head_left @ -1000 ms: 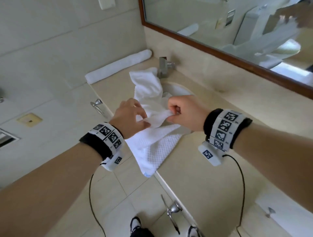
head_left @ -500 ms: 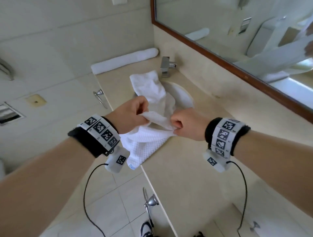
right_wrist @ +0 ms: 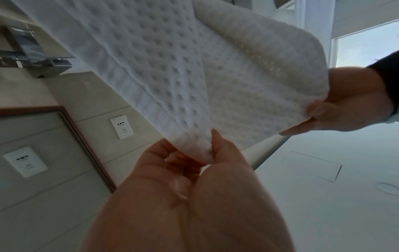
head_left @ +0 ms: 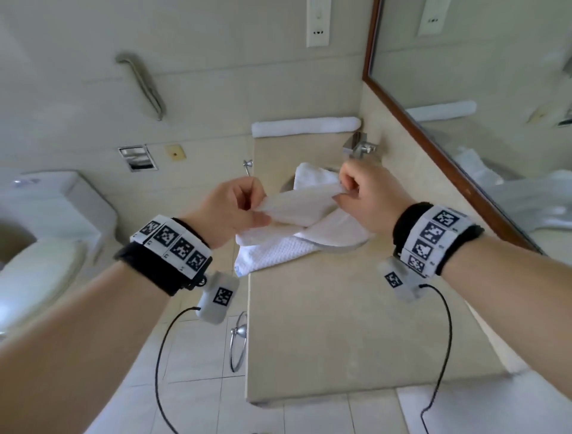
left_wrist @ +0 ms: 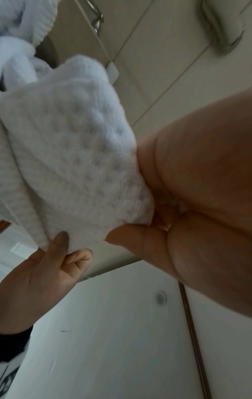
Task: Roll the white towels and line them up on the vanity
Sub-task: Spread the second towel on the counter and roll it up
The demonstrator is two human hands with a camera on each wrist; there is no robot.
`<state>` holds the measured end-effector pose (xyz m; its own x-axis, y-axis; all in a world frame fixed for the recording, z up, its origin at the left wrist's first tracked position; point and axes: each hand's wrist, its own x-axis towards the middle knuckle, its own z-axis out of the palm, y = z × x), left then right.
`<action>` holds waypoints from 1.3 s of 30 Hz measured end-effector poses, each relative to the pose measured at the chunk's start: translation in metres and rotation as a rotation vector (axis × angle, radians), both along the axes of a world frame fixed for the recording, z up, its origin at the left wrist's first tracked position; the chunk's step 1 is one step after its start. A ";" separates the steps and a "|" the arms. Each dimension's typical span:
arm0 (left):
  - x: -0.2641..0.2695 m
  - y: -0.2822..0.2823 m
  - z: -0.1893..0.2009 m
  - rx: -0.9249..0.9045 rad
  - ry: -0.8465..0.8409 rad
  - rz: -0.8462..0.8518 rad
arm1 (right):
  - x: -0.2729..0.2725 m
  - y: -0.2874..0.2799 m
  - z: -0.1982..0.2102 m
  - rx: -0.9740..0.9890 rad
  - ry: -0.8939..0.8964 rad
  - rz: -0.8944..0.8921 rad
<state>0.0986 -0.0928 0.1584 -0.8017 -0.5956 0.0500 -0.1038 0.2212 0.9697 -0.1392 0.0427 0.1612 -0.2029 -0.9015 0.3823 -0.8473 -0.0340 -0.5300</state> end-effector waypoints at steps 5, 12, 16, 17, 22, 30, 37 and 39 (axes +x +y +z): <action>0.005 0.016 0.016 -0.270 -0.114 0.021 | -0.007 0.022 -0.005 0.095 0.054 0.029; 0.002 0.025 0.027 -0.636 -0.471 0.074 | -0.005 0.046 -0.007 0.167 0.146 0.127; 0.003 0.015 0.044 -0.708 -0.536 0.091 | -0.010 0.045 0.013 0.130 0.178 0.211; 0.002 0.013 0.051 -0.724 -0.530 0.099 | -0.012 0.045 0.017 0.157 0.180 0.226; -0.001 0.003 0.084 -0.808 -0.593 0.115 | -0.021 0.041 0.042 0.438 0.367 0.243; 0.001 -0.001 0.111 -0.887 -0.660 0.061 | -0.043 0.029 0.094 0.493 0.467 0.198; 0.007 -0.009 0.136 -0.836 -0.668 -0.017 | -0.055 0.026 0.118 0.371 0.443 0.165; 0.006 -0.012 0.141 -0.877 -0.727 -0.020 | -0.055 0.021 0.121 0.339 0.417 0.142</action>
